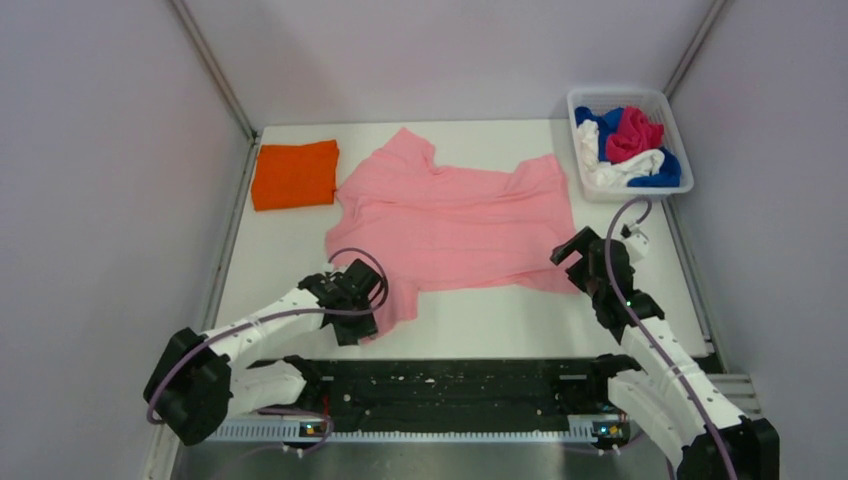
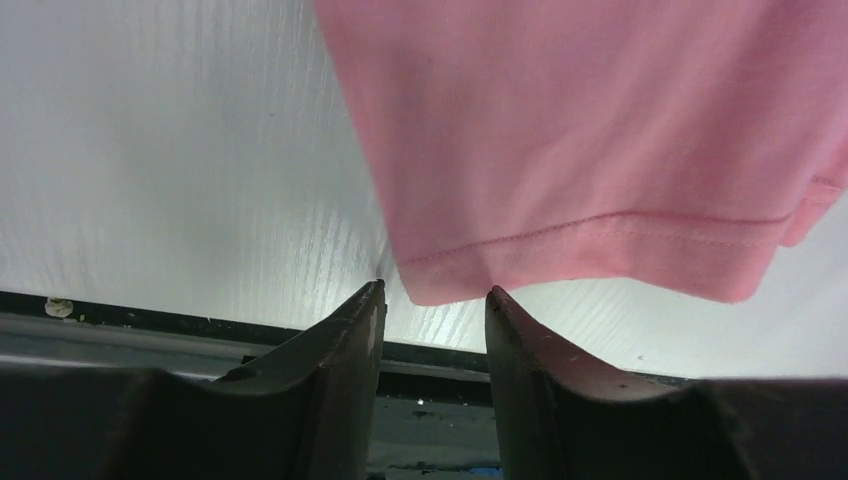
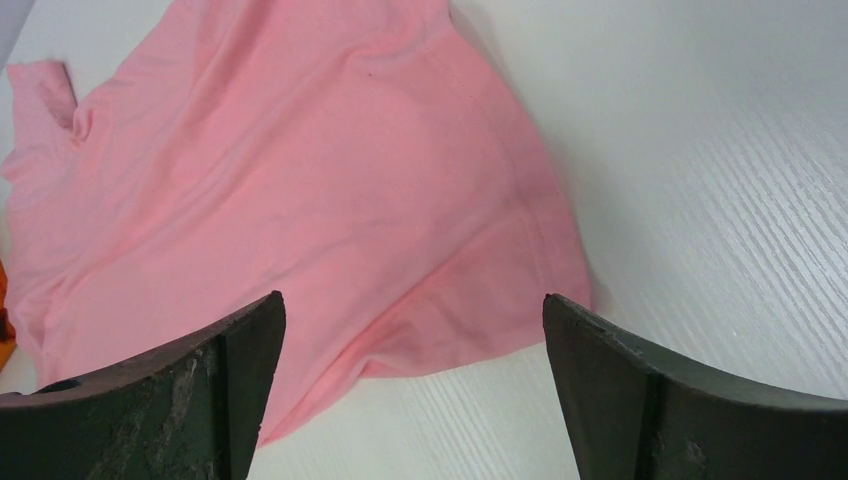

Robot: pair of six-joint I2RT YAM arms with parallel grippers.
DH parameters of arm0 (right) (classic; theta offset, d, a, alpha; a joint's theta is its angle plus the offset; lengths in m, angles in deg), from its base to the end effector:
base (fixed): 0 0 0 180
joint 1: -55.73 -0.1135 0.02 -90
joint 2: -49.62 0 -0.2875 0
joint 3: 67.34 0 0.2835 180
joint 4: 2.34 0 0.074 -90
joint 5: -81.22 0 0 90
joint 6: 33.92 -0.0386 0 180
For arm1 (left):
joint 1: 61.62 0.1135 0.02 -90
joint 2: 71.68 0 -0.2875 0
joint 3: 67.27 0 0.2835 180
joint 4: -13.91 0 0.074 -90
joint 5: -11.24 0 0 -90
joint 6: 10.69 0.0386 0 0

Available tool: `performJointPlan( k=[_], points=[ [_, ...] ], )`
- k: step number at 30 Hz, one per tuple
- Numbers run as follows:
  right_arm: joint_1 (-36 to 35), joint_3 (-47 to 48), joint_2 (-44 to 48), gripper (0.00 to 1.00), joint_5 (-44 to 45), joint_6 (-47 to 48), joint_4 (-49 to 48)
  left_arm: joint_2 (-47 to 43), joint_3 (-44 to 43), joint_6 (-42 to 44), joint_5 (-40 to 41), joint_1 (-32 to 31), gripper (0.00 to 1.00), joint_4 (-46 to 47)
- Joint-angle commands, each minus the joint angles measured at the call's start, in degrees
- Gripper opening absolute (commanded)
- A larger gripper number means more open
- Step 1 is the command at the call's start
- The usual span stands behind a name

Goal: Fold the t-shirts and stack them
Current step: Grab the side of the flattened tshirt closest away from the robot with both arms

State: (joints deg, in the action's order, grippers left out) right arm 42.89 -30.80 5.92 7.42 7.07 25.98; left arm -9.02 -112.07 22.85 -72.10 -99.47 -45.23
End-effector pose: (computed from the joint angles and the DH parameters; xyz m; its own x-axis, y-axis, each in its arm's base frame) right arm 0.1817 0.0304 0.2123 -0.3651 0.6602 -0.6564 0.4325 0.7446 0.5085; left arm 0.1473 -0.1088 0.1725 -0.9159 -0.3367 -0.2185 -0.3159 0.9405 -0.1251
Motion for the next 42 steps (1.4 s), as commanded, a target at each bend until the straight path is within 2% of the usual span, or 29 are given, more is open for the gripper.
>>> performJointPlan(
  k=[1, 5, 10, 12, 14, 19, 22, 25, 37, 42],
  points=[
    [0.4, 2.2, 0.1, 0.98, 2.7, 1.1, 0.9, 4.3, -1.5, 2.0, -1.3, -0.2, 0.46, 3.3],
    [0.5, 2.1, -0.2, 0.97, 4.6, -0.1, 2.5, 7.2, -1.0, 3.3, -2.2, -0.6, 0.46, 4.7],
    [0.5, 3.4, -1.8, 0.95, 5.6, -0.3, 5.8, 12.9, -2.6, 3.3, 0.7, -0.6, 0.34, 5.8],
    [0.5, 4.3, -2.2, 0.95, 5.8, -0.2, 7.7, 14.6, -3.3, 3.6, 1.1, -0.6, 0.23, 6.5],
    [0.5, 4.6, -2.4, 0.94, 6.0, 0.0, 9.6, 15.9, -4.0, 4.0, 0.5, -0.6, 0.01, 7.2],
    [0.5, 5.1, -2.3, 0.90, 8.0, -3.0, 19.3, 15.0, -4.2, 5.2, 0.6, -0.6, 0.00, 7.0],
    [0.6, 4.4, -3.4, 0.85, 8.6, -3.6, 20.9, 13.7, -3.7, 6.2, 0.5, -0.6, 0.00, 7.4],
    [0.6, 3.9, -5.9, 0.75, 7.1, -3.1, 19.1, 13.6, -4.0, 7.2, 0.0, -0.6, 0.00, 7.8],
    [0.6, 4.5, -15.0, 0.50, 3.6, -0.4, 5.2, 13.6, -2.9, 6.8, -0.9, -0.6, 0.00, 8.8],
    [0.6, 4.6, -19.0, 0.49, 2.8, -0.1, 4.7, 12.3, -2.2, 6.2, -1.3, -0.6, 0.00, 8.9]
  ],
)
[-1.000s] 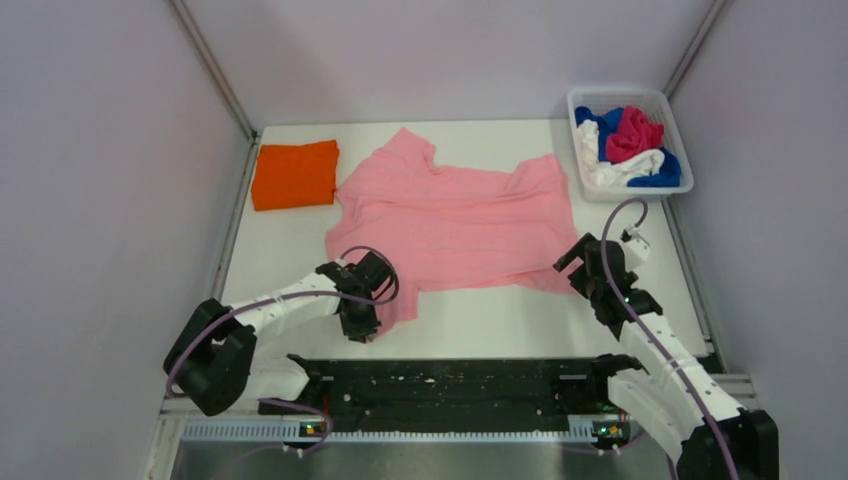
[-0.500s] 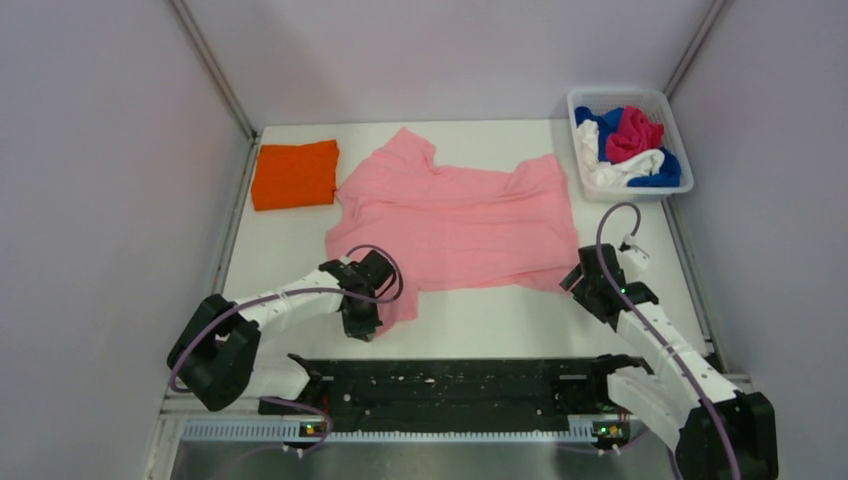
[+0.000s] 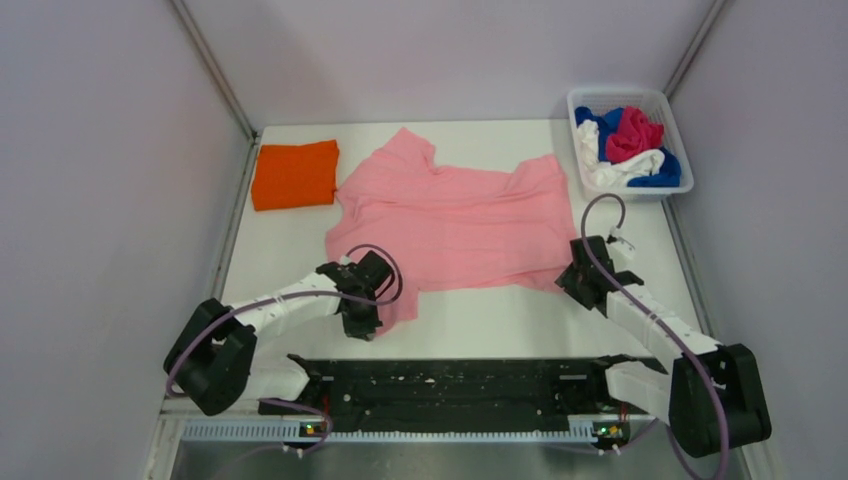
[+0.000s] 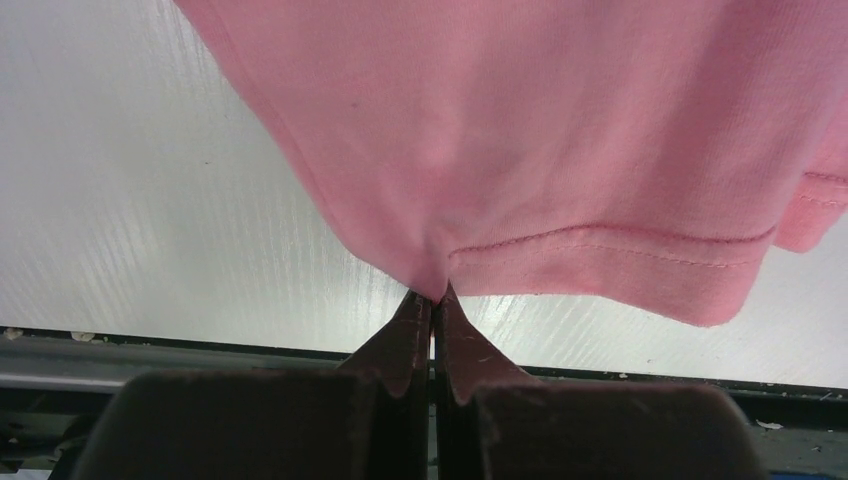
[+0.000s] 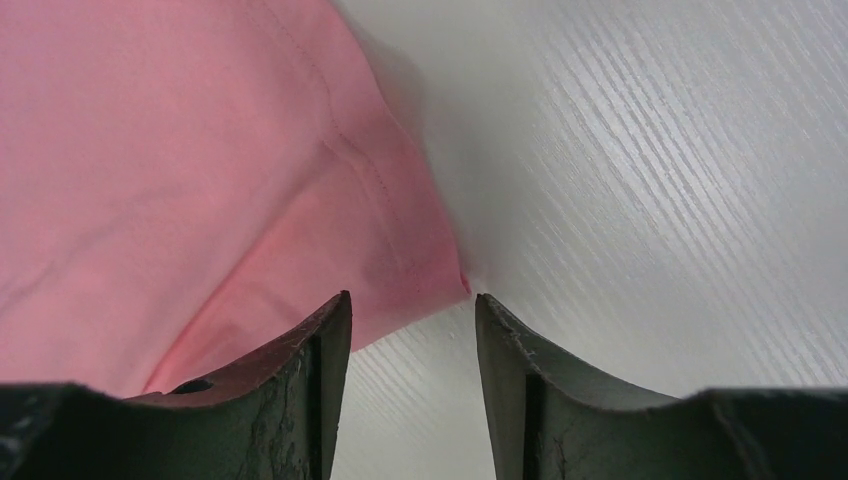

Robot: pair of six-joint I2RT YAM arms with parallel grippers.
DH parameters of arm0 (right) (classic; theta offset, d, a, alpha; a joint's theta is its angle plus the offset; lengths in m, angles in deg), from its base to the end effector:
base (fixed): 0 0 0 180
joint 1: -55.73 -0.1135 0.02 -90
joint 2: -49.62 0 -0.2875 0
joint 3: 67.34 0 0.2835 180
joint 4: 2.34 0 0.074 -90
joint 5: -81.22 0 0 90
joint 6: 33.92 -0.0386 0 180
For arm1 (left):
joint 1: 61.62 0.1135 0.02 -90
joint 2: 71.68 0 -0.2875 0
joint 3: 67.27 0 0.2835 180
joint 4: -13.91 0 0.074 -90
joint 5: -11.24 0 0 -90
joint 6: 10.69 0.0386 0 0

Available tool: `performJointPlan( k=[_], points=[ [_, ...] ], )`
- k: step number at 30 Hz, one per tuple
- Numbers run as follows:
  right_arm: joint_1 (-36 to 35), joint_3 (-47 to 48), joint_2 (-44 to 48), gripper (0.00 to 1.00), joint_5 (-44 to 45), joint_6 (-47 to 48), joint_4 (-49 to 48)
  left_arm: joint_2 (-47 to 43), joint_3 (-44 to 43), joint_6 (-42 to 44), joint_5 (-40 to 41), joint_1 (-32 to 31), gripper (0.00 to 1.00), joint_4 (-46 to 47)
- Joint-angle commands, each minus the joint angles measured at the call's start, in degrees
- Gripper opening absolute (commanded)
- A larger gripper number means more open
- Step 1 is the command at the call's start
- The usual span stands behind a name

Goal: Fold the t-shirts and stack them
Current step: Grab the side of the flattened tshirt closest away from the robot with both arms

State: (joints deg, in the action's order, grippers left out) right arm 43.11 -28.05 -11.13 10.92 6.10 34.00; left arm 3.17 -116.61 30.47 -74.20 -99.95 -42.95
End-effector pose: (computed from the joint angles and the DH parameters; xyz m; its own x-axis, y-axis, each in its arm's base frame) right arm 0.2001 0.0315 0.1673 -0.5543 0.6147 -0.5611 0.6128 0.7576 0.2247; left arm 0.1711 -0.1313 0.1574 -0.9709 -0.1891 -0.1467 -0.1839 0.9818 -0.0481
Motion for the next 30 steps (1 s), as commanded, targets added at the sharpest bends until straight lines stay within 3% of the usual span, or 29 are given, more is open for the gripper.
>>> performJointPlan(
  k=[1, 6, 9, 12, 17, 22, 28, 30],
  points=[
    [0.4, 1.5, -2.5, 0.47, -0.6, 0.8, -3.7, -0.2, 2.4, -1.4, 0.8, -0.1, 0.00, 6.6],
    [0.4, 0.1, -4.2, 0.40, 0.5, 0.5, -5.9, -0.8, 1.8, -1.3, 1.1, -0.1, 0.00, 4.9],
    [0.4, -0.8, -5.0, 0.27, 0.6, 0.3, -7.2, -2.3, 1.2, -1.5, 2.9, -0.1, 0.00, 2.3],
    [0.4, -1.2, -5.3, 0.22, 0.8, 0.4, -7.3, -5.0, 1.3, -2.2, 4.2, -0.1, 0.00, 0.8],
    [0.4, -1.8, -5.6, 0.00, 1.1, 0.7, -7.0, -8.3, 2.7, -3.7, 3.7, -0.1, 0.00, 0.6],
    [0.4, 0.1, -3.3, 0.00, -0.9, 2.2, -1.8, -10.8, 2.4, -5.5, 4.5, -0.1, 0.00, -2.1],
    [0.4, 6.5, 1.7, 0.00, -1.0, 6.3, 17.4, -16.0, 1.7, -7.4, 4.6, -0.1, 0.00, -7.4],
    [0.1, 6.7, 1.5, 0.00, -3.7, 6.7, 19.2, -17.3, 1.7, -7.9, 5.0, -0.1, 0.00, -9.5]
  ],
)
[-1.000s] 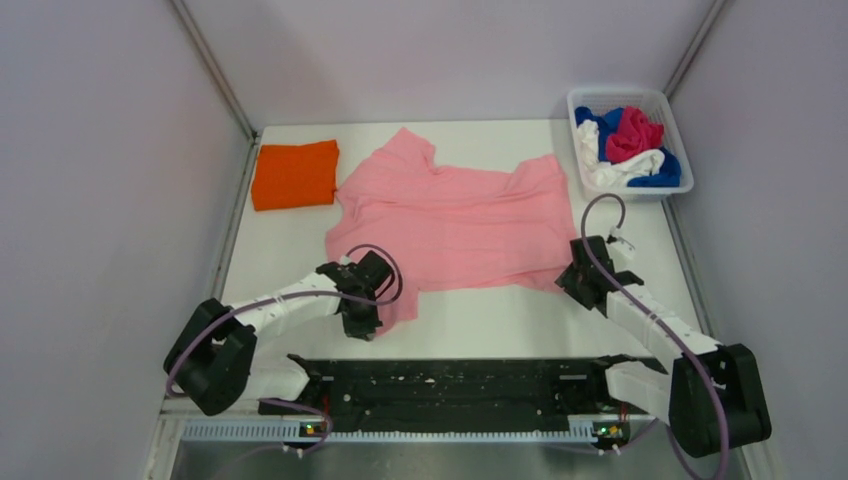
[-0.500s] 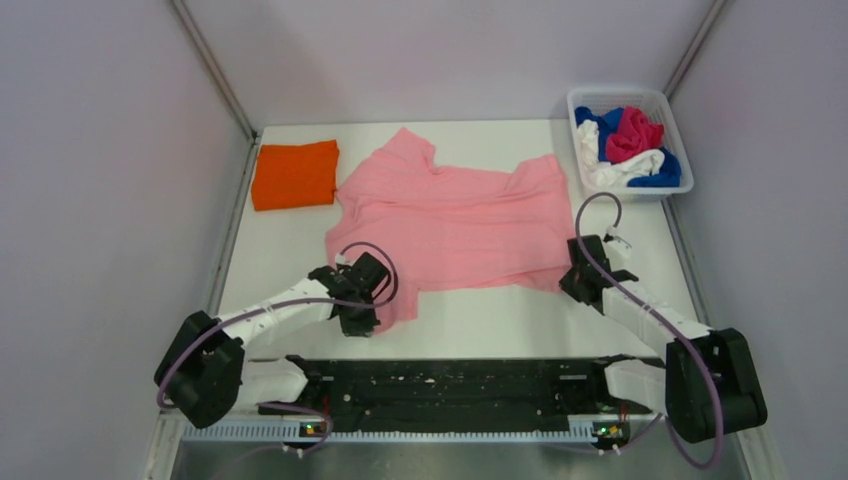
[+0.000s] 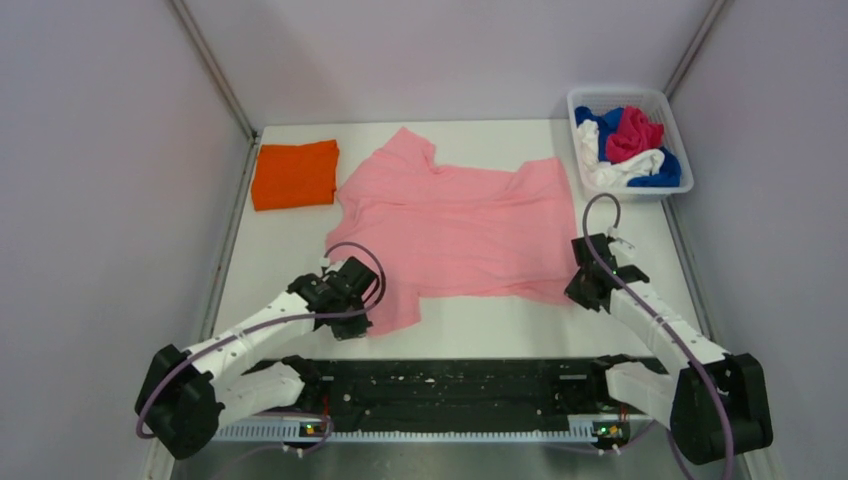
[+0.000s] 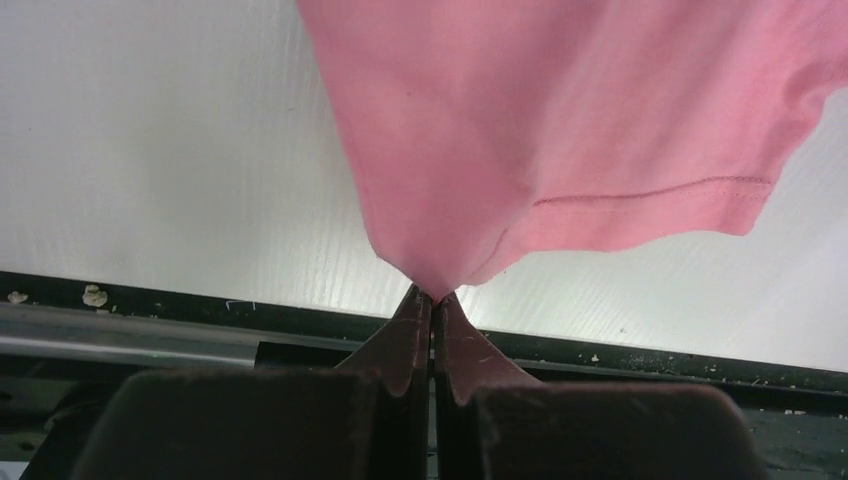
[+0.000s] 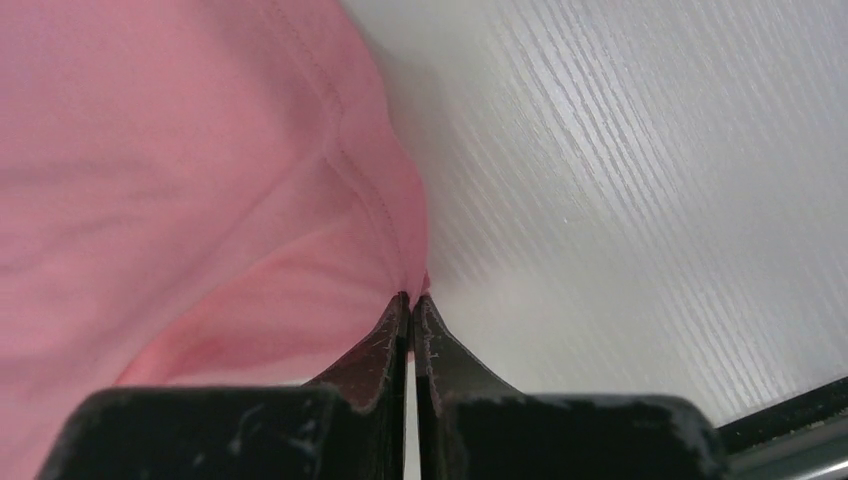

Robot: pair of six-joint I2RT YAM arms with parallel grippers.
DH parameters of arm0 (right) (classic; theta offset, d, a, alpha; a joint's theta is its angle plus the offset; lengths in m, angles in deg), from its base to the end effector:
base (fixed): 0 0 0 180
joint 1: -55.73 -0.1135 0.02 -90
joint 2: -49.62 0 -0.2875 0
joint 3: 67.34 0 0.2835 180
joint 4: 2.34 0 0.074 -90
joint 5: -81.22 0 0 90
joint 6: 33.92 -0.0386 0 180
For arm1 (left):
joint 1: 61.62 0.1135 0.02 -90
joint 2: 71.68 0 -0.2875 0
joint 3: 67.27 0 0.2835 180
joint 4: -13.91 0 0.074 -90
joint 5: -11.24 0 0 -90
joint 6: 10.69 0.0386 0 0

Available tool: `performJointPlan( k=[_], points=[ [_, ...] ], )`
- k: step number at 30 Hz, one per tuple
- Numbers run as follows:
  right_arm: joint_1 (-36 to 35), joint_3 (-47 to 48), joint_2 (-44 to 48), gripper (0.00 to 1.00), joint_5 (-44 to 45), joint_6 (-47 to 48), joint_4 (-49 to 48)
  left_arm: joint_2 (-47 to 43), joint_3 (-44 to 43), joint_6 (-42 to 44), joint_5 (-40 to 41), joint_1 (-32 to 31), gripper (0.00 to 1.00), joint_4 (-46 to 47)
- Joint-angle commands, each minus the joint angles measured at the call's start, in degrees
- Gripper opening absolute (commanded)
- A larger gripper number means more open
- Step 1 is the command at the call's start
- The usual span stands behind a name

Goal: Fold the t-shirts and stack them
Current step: Grab the side of the flattened tshirt closest away from the robot with both arms

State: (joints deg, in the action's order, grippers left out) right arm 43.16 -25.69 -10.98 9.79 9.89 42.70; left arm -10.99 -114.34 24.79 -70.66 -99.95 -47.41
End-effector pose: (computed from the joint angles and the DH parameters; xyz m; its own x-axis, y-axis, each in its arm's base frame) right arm 0.1935 0.0305 0.1725 -0.6578 0.5542 -0.5101 0.5846 0.8027 0.1183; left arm 0.1477 -0.1098 0.1891 -0.9163 -0.3033 -0.2616 -0.2771 0.9516 -0.1326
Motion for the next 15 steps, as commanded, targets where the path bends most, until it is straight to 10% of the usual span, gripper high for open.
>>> performJointPlan(
  k=[1, 9, 15],
  points=[
    [0.0, 4.3, 0.9, 0.00, -6.2, 2.9, 10.6, -3.8, -0.8, -2.4, 1.8, -0.2, 0.00, -6.3],
    [-1.1, 4.9, 3.7, 0.00, -5.3, -1.8, 16.4, -8.8, -0.4, -3.9, 1.1, -0.1, 0.00, -9.6],
    [-1.2, 4.6, 2.4, 0.00, -6.9, 2.4, 10.2, -8.3, -0.4, 2.5, -9.5, -0.1, 0.00, 4.6]
  ],
)
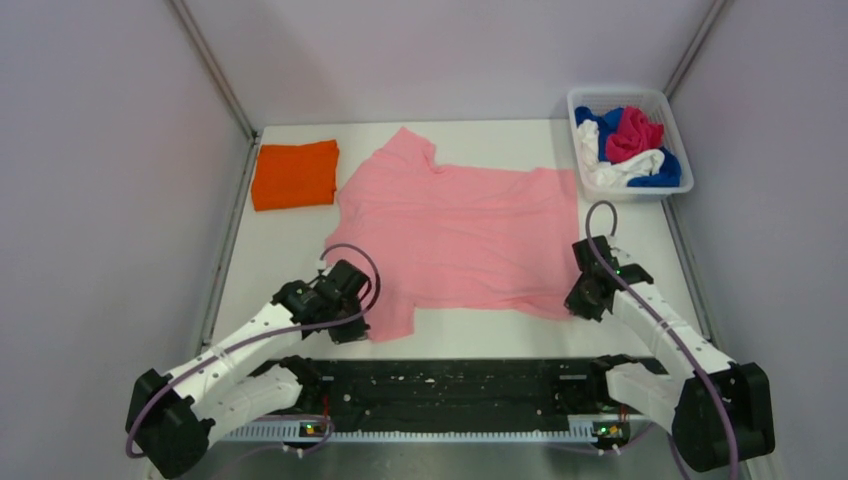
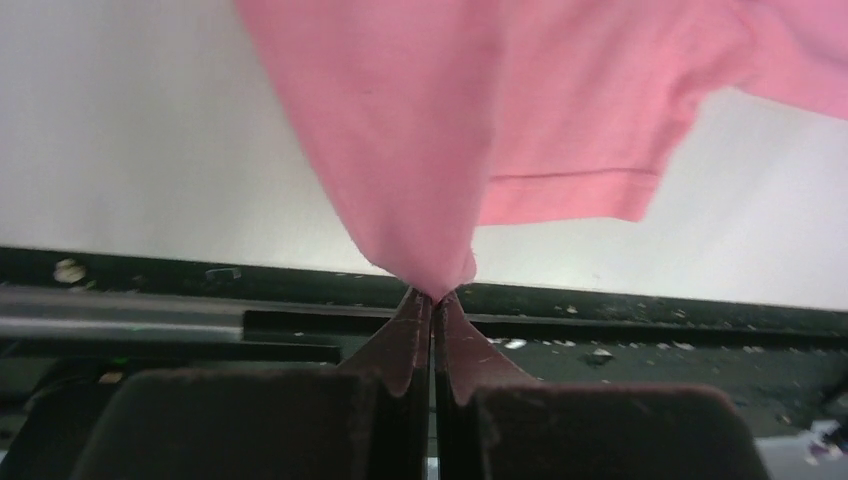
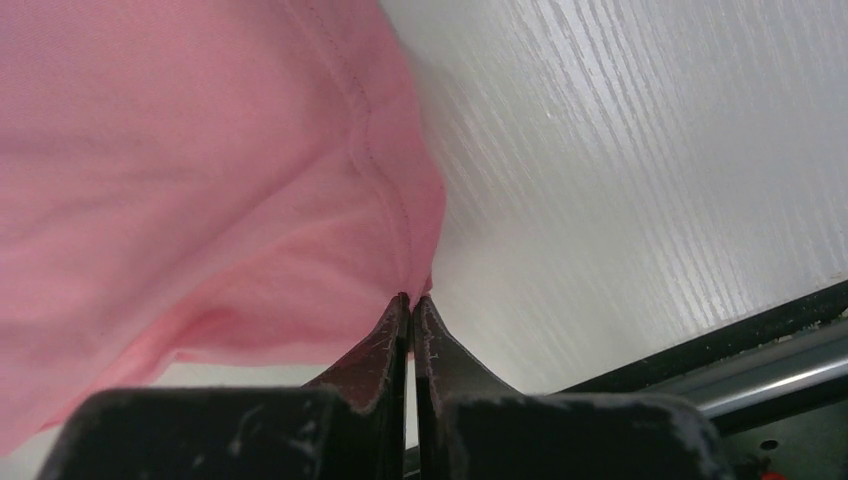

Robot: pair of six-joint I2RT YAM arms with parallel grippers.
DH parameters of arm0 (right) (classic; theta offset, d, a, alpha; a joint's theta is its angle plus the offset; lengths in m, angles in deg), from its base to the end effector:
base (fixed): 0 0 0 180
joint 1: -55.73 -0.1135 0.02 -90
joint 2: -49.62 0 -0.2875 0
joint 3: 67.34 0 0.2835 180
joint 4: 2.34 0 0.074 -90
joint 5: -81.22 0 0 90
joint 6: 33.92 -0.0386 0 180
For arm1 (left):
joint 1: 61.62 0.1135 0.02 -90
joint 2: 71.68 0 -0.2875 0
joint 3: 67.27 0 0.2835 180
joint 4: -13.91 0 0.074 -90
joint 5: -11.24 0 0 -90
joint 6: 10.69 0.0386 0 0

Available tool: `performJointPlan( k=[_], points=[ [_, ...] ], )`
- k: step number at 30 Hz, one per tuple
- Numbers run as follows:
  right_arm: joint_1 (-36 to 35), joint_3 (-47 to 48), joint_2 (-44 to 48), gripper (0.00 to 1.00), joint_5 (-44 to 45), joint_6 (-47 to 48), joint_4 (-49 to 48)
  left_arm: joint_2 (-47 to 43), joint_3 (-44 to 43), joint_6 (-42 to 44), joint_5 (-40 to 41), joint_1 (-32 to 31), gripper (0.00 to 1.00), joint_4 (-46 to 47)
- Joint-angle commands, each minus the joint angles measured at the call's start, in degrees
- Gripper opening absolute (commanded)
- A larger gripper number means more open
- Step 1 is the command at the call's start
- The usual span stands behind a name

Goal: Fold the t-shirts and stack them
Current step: Grab the side of the flattened tshirt closest away from the robot with both arms, then fold the flattened tshirt in 1/3 of the way

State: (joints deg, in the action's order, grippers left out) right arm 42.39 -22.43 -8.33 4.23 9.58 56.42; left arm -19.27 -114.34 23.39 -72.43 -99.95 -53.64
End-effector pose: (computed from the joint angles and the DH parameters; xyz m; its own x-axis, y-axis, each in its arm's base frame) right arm 0.1757 0.0327 0.1872 -0.7497 0.5486 -0.3701 0.5628 0.8227 0.0793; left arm 0.1281 -0.0959 0.2075 -0.9096 -0.3303 -0.2521 -0.2898 0.9391 -0.1846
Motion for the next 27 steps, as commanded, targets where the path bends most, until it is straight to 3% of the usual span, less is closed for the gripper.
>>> performJointPlan(
  k=[1, 4, 9, 17, 27],
  points=[
    [-0.4, 1.3, -0.3, 0.00, -2.1, 4.0, -5.0, 0.3, -0.8, 4.5, -9.2, -0.1, 0.00, 13.9],
    [-0.3, 2.8, -0.7, 0.00, -3.1, 5.8, -6.3, 2.1, -4.2, 5.7, -8.4, 0.0, 0.00, 18.6],
    [0.1, 6.5, -1.6, 0.00, -3.3, 7.0, -8.2, 7.4, -12.0, 8.5, -0.1, 0.9, 0.00, 21.9],
    [4.5, 11.7, -6.4, 0.00, -5.9, 8.9, -12.4, 14.7, -19.5, 13.1, -1.3, 12.4, 0.00, 28.6],
    [8.2, 16.5, -13.0, 0.00, -4.8, 9.7, -14.9, 19.8, -25.9, 17.2, 4.3, 19.1, 0.00, 29.8]
  ],
)
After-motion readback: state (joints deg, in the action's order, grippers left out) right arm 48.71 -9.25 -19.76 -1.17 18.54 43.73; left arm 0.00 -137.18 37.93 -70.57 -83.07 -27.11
